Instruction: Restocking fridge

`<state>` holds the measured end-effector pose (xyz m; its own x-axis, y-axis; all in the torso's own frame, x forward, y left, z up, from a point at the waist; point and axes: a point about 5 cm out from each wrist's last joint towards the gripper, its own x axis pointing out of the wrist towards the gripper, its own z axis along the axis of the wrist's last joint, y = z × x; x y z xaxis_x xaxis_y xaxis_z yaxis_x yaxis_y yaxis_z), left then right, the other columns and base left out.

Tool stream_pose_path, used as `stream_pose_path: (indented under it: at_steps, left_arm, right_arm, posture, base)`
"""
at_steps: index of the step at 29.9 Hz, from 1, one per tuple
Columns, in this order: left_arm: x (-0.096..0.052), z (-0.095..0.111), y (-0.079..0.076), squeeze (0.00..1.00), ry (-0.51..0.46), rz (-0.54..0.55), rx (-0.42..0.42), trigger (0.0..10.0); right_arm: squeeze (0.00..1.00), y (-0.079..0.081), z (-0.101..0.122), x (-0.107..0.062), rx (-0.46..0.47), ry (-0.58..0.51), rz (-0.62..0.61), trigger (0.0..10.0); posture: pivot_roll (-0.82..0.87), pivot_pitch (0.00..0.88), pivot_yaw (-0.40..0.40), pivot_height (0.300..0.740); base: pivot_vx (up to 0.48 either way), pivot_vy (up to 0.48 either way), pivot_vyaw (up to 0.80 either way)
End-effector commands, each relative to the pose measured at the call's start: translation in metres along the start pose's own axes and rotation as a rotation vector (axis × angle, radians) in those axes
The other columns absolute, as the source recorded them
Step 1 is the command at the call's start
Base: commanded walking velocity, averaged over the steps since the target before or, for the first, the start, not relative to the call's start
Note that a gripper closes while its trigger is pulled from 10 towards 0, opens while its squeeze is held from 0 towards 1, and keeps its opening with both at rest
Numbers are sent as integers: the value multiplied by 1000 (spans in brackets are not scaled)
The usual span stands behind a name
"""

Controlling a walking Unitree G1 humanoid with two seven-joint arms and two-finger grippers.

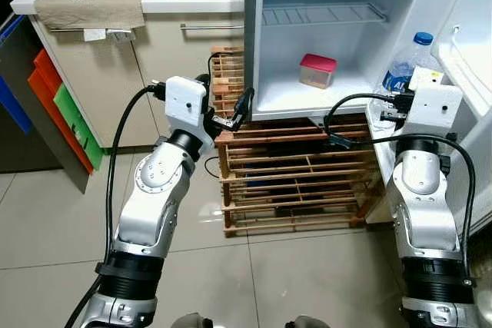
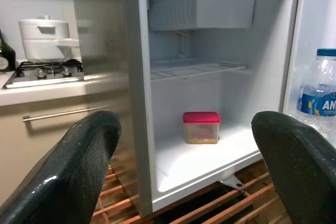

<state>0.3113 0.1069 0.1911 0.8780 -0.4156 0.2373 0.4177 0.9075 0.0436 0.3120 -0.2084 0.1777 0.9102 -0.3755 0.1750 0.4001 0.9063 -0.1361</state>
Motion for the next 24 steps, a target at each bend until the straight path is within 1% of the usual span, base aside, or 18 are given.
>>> stream_pose_path:
  at_steps: [1, 5, 7, 11, 15, 17, 18, 19, 21, 22, 24]
  left_arm:
    - [2, 3, -1, 0, -6, -12, 4, 10000]
    - [2, 3, -1, 0, -4, -11, 2, 10000]
    - [1, 3, -1, 0, -3, -10, 3, 10000]
    - [1, 3, 0, 0, -1, -10, 4, 10000]
    - [1, 3, 0, 0, 0, -9, 4, 10000]
    - [1, 3, 0, 0, 0, -9, 3, 10000]
    - [1, 3, 0, 0, -1, -9, 1, 10000]
    - [1, 3, 0, 0, -1, -9, 1, 10000]
    - [1, 3, 0, 0, -1, -8, -2, 10000]
    - [1, 3, 0, 0, -1, -8, -2, 10000]
    - [2, 3, -1, 0, -2, -7, -5, 10000]
  right_arm:
    - [0, -3, 3, 3, 20, 11, -27, 10000]
    - [0, -8, 1, 7, 47, 60, -80, 10000]
    - [0, -11, -1, 7, 95, 91, -110, 10000]
    - [0, -15, -3, 7, 129, 121, -153, 10000]
    - [0, -19, -5, 7, 126, 131, -181, 10000]
    - [0, -19, -6, 8, 115, 140, -176, 10000]
    - [0, -18, -10, 8, 66, 156, -157, 10000]
    - [0, -18, -10, 8, 66, 156, -157, 10000]
    - [0, -18, -15, 8, -15, 178, -134, 10000]
    - [0, -18, -15, 8, -15, 178, -134, 10000]
    - [0, -23, -17, 10, -49, 189, -136, 10000]
  posture:
    - [-79, 0, 27, 711]
    - [-79, 0, 24, 711]
    - [-76, 0, 23, 711]
    - [-76, 0, 23, 711]
    - [-76, 0, 23, 711]
    - [-76, 0, 23, 711]
    - [-76, 0, 23, 711]
    - [-76, 0, 23, 711]
    - [-76, 0, 23, 711]
    - [-76, 0, 23, 711]
    - [-77, 0, 21, 711]
  base:
    - [0, 0, 0]
    - [0, 0, 0]
    - [0, 0, 0]
    - [0, 0, 0]
    - [0, 0, 0]
    - [0, 0, 0]
    - [0, 0, 0]
    - [0, 0, 0]
    - [0, 0, 0]
    - [0, 0, 0]
    - [0, 0, 0]
